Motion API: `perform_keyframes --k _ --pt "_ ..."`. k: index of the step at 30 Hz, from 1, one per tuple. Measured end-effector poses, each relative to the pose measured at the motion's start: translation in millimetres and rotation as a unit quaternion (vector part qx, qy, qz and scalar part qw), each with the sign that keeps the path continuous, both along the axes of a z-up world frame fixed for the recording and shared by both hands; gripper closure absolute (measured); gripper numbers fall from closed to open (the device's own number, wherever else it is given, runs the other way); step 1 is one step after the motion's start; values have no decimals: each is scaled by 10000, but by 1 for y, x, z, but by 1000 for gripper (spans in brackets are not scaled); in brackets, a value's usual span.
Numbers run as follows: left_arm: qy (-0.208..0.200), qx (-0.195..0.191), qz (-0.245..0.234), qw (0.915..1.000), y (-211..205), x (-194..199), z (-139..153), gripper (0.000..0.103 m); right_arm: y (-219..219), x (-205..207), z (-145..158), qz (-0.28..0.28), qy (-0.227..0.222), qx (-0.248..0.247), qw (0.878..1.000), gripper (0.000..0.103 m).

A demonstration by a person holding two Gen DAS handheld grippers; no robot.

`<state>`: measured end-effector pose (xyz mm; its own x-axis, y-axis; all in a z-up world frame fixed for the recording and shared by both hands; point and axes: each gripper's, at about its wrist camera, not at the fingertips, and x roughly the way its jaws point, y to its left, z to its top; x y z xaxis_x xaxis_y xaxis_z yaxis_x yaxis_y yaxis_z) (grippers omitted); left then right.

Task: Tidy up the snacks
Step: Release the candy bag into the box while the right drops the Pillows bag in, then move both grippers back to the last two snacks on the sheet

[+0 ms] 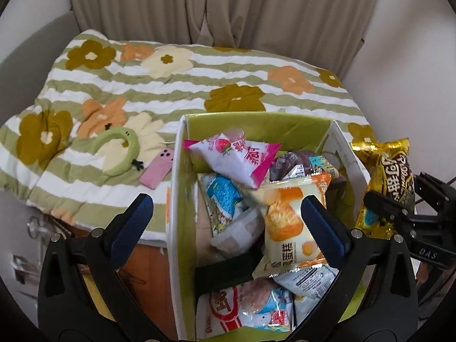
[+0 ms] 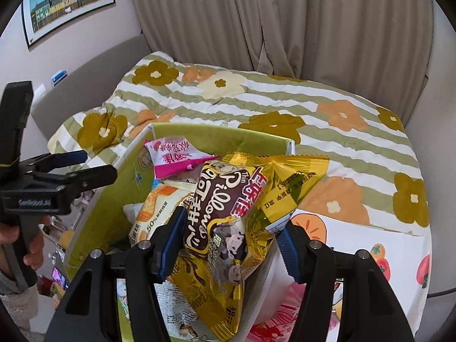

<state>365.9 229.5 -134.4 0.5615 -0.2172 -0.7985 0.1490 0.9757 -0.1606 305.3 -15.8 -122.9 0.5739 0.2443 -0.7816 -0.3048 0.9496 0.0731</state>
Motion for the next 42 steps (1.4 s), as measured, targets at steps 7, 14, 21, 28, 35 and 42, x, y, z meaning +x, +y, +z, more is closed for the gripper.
perform_keyframes --k 7,14,21,28,35,42 --pt "-42 70 88 9999 0 -14 4 1 3 0 -12 36 -55 -251 9997 0" --pt "-10 40 139 9999 -3 -28 5 1 -7 -21 -12 31 -77 5 10000 0" --pt "-196 24 216 9996 -7 -54 27 1 -10 -41 11 94 -322 1 9994 0" --pt "-546 158 245 9981 -14 -89 58 0 -17 -71 42 -33 -634 65 9980 0" --pt "-884 356 212 9952 -26 -130 77 0 -29 -109 63 -305 -892 149 9954 0" --pt "-1105 245 136 9935 -42 -162 88 0 -48 -149 77 -845 -1153 -32 9897 0"
